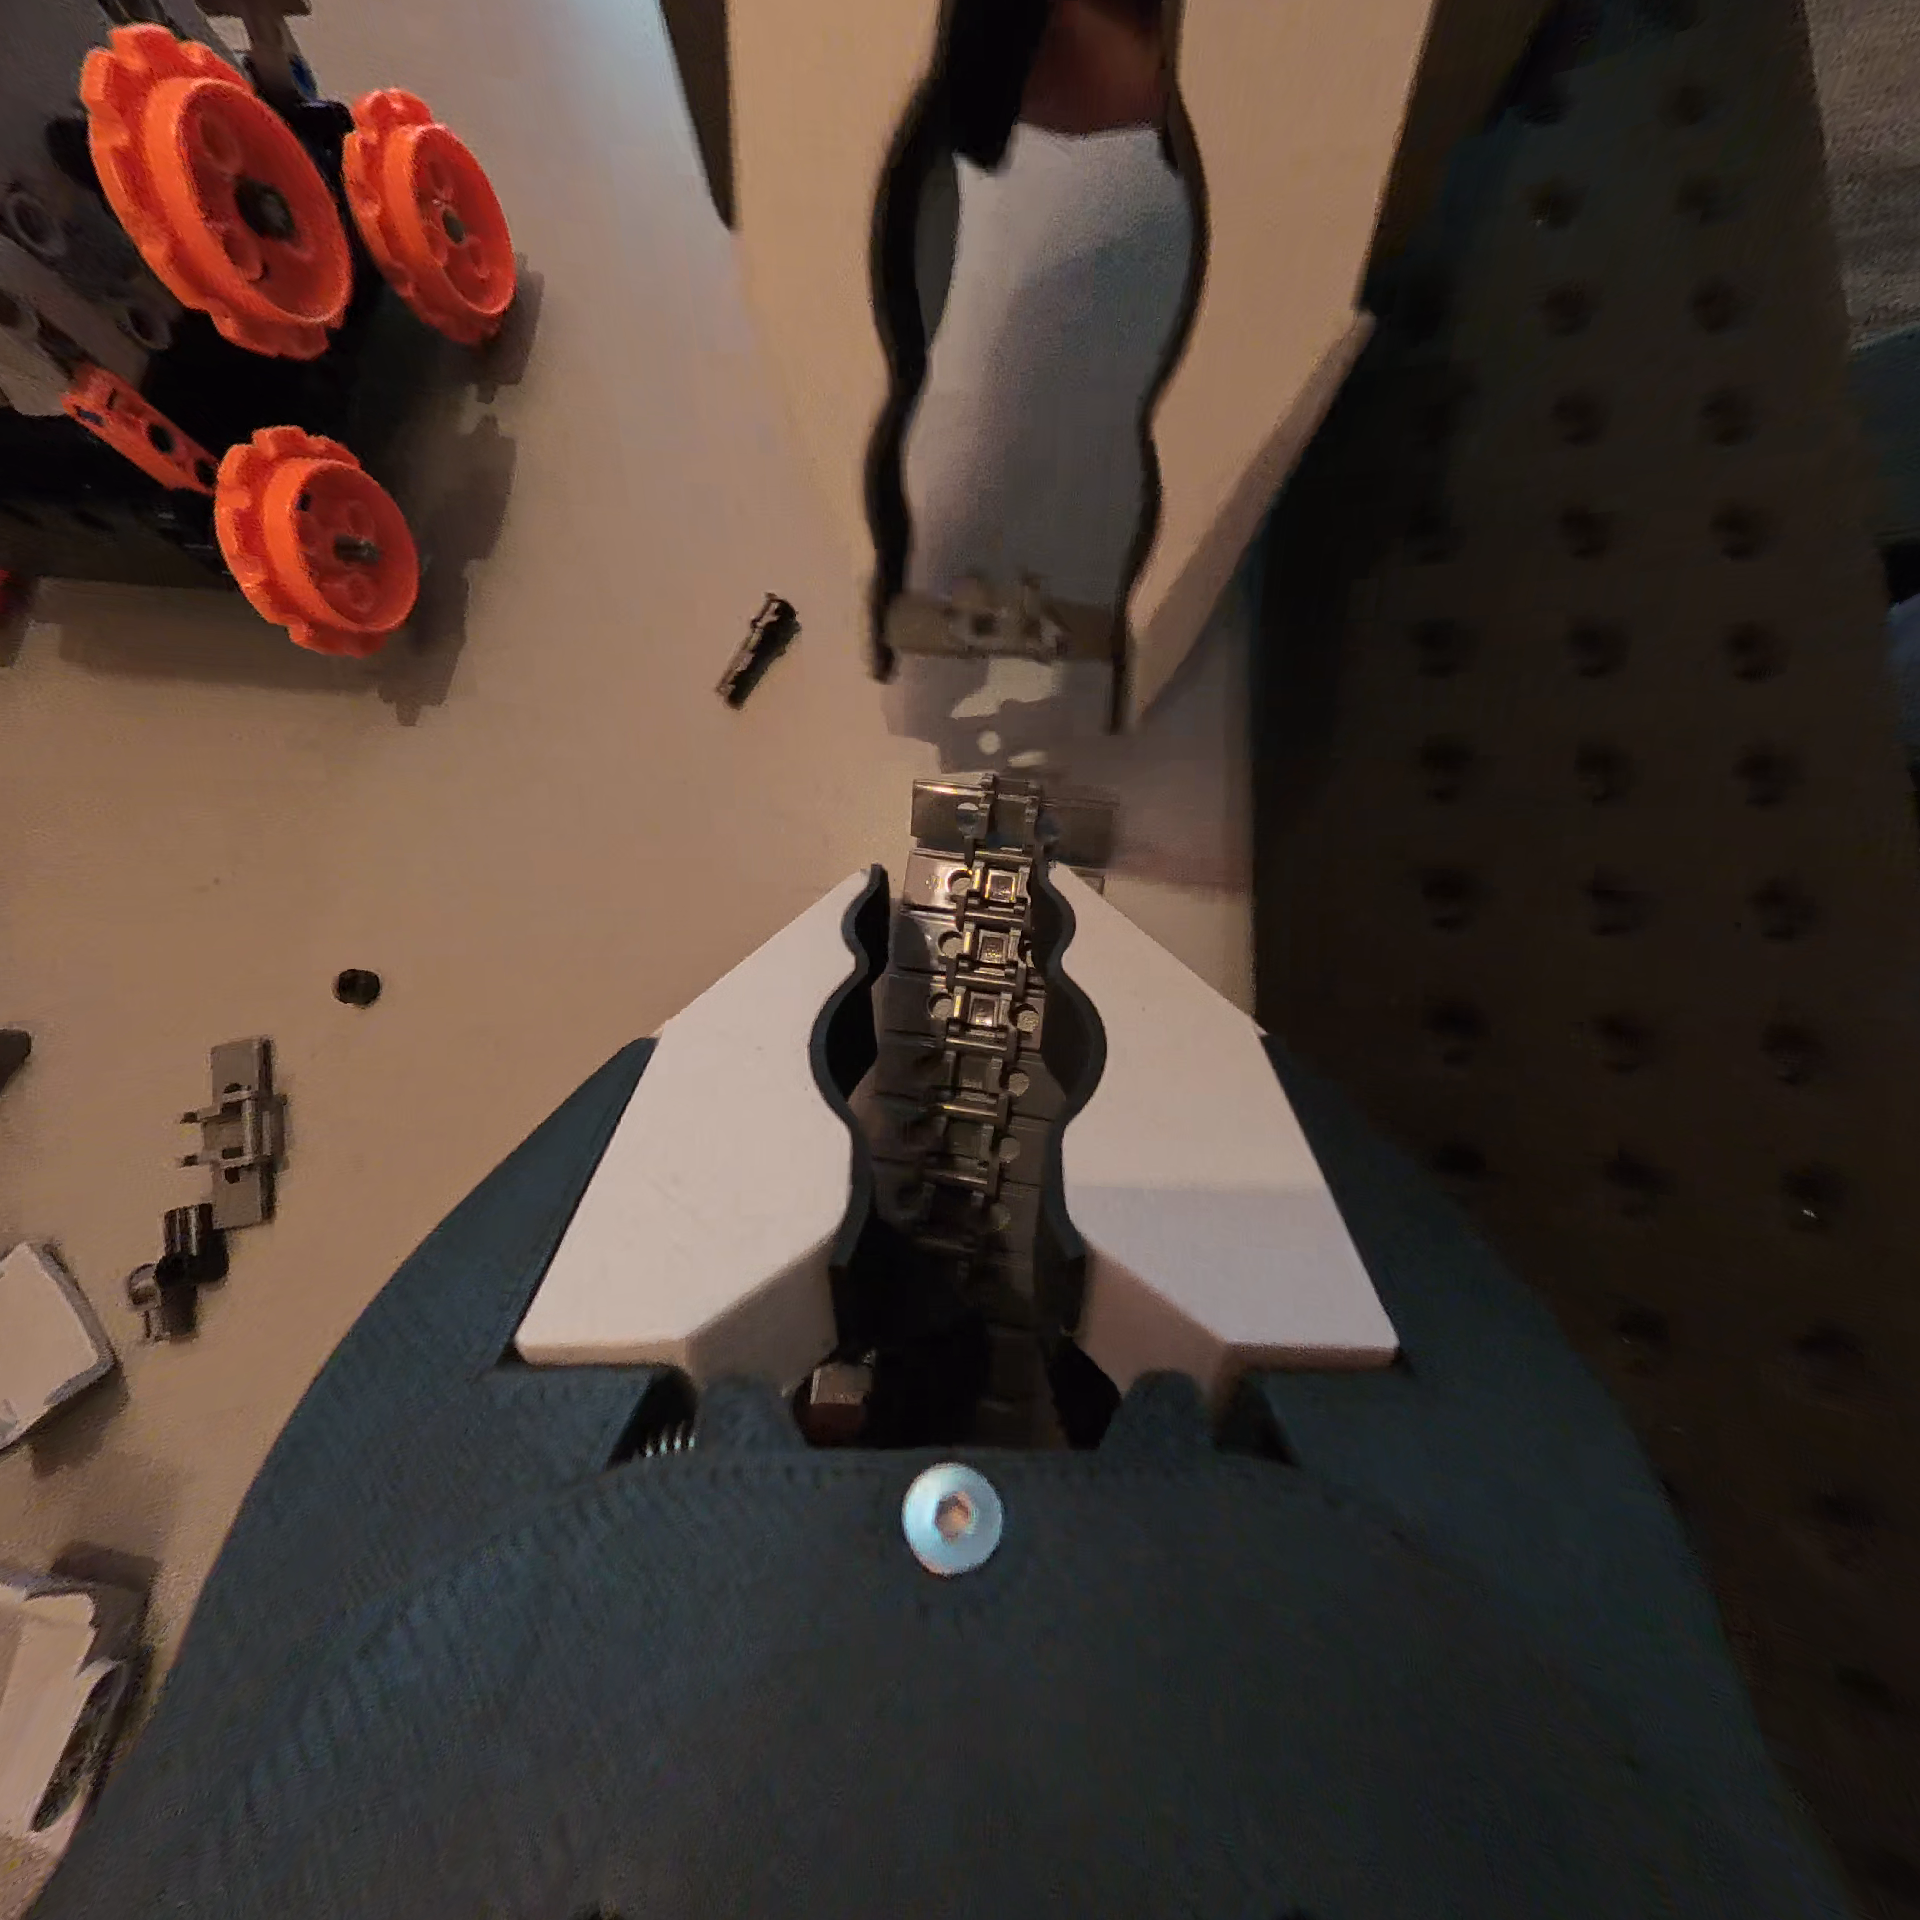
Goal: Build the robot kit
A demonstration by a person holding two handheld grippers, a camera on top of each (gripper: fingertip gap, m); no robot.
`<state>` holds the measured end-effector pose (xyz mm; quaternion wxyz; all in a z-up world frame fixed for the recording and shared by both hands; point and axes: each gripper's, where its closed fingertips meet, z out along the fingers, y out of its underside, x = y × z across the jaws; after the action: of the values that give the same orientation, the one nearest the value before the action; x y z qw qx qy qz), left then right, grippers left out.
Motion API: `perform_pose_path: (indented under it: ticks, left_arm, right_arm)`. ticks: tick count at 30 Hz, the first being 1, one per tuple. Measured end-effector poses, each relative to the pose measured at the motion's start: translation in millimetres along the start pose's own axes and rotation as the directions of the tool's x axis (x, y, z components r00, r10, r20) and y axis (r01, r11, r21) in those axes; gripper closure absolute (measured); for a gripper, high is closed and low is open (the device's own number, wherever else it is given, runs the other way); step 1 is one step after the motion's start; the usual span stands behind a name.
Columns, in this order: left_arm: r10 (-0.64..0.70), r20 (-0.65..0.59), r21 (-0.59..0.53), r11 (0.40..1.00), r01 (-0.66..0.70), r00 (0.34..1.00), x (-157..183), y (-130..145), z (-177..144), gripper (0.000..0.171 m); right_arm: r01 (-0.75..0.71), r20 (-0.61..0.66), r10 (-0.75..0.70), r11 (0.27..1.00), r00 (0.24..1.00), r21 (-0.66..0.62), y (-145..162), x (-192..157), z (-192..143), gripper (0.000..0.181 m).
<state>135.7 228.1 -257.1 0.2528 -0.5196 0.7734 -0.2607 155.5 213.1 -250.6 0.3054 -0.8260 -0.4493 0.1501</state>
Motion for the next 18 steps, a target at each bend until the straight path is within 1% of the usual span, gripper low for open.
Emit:
perform_pose_path:
  ticks: [1,2,4,5,6,10,14,18]
  left_arm:
    - [-0.001,0.021,-0.003,1.000,0.001,1.000,-3,1,0,0.149]
    - [-0.004,0.023,0.000,1.000,0.004,1.000,-4,0,0,0.149]
    - [-0.019,0.075,0.003,1.000,0.019,0.997,-12,0,1,0.150]
    - [-0.019,0.065,0.006,1.000,0.018,0.998,-10,0,2,0.155]
    - [-0.026,0.060,0.008,1.000,0.026,0.998,-10,-1,3,0.155]
    - [-0.019,0.075,0.012,1.000,0.019,0.997,-14,-1,2,0.149]
    - [-0.003,0.057,0.015,1.000,0.002,0.998,-11,-1,0,0.147]
    - [-0.009,0.025,0.007,1.000,0.009,1.000,-8,0,-2,0.144]
  right_arm:
    - [-0.001,0.011,0.001,1.000,1.000,-0.016,2,-1,5,0.141]
    - [-0.003,0.006,0.003,1.000,1.000,-0.024,2,1,9,0.141]
    - [-0.023,0.018,0.023,0.999,1.000,-0.041,1,3,14,0.141]
    - [-0.024,0.015,0.025,0.999,1.000,-0.040,-1,5,16,0.141]
    - [-0.023,0.018,0.024,0.999,1.000,-0.048,-2,5,17,0.141]
    - [-0.021,0.021,0.023,0.998,1.000,-0.064,-5,10,15,0.141]
    - [-0.026,0.048,0.031,0.994,0.998,-0.109,0,9,13,0.141]
    - [-0.050,0.084,0.060,0.992,0.995,-0.117,-1,5,16,0.141]
